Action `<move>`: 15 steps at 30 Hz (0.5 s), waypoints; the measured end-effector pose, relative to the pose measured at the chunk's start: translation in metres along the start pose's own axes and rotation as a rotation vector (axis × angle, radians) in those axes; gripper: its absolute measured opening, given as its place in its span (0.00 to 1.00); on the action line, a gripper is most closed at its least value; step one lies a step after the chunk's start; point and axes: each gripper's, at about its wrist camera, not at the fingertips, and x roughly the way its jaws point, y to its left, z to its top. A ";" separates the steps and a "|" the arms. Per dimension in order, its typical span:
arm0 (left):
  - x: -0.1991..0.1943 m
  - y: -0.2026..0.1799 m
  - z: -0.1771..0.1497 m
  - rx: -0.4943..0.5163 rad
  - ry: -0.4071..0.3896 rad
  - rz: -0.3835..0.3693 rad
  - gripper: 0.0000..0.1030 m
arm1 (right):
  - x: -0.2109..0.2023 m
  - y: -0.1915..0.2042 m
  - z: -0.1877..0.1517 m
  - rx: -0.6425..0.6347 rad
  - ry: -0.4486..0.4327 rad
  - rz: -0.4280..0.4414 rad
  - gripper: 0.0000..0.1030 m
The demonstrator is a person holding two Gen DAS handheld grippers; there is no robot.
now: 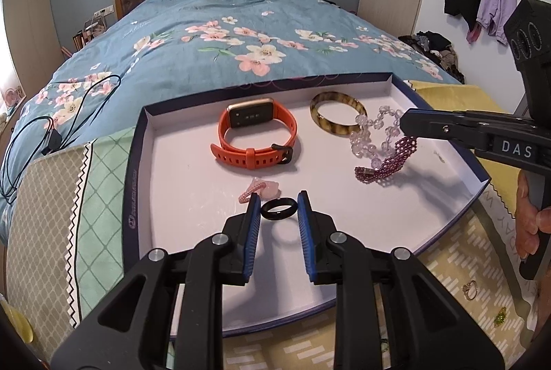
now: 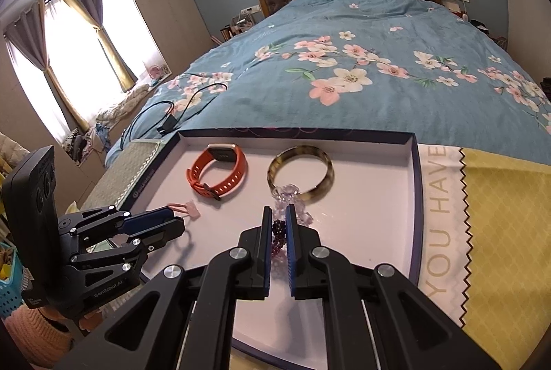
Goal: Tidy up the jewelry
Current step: 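Open both tools to drop the red bracelet and black ring in the box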
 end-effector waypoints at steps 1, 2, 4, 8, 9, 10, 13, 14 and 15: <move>0.002 0.000 0.000 -0.001 0.004 -0.001 0.22 | 0.000 0.000 0.000 0.000 0.002 -0.005 0.07; 0.003 0.000 0.000 -0.002 0.008 -0.004 0.22 | -0.001 -0.001 -0.001 0.000 0.002 -0.012 0.08; 0.006 0.001 0.000 -0.006 0.015 -0.008 0.22 | -0.002 -0.002 -0.002 0.003 0.001 -0.018 0.09; 0.011 0.003 0.002 -0.012 0.023 -0.020 0.22 | -0.010 -0.003 -0.003 0.002 -0.012 -0.030 0.09; 0.010 0.003 0.002 -0.011 0.017 -0.022 0.23 | -0.012 -0.003 -0.004 0.002 -0.015 -0.030 0.09; 0.008 0.003 0.002 -0.010 0.012 -0.025 0.28 | -0.014 -0.003 -0.005 0.002 -0.018 -0.029 0.11; -0.003 0.005 0.002 -0.017 -0.022 -0.031 0.32 | -0.024 -0.002 -0.009 -0.006 -0.031 -0.022 0.14; -0.009 0.006 0.003 -0.019 -0.038 -0.026 0.32 | -0.026 -0.001 -0.010 -0.010 -0.034 -0.021 0.16; -0.014 0.007 0.004 -0.019 -0.051 -0.021 0.33 | -0.030 0.000 -0.011 -0.015 -0.038 -0.016 0.19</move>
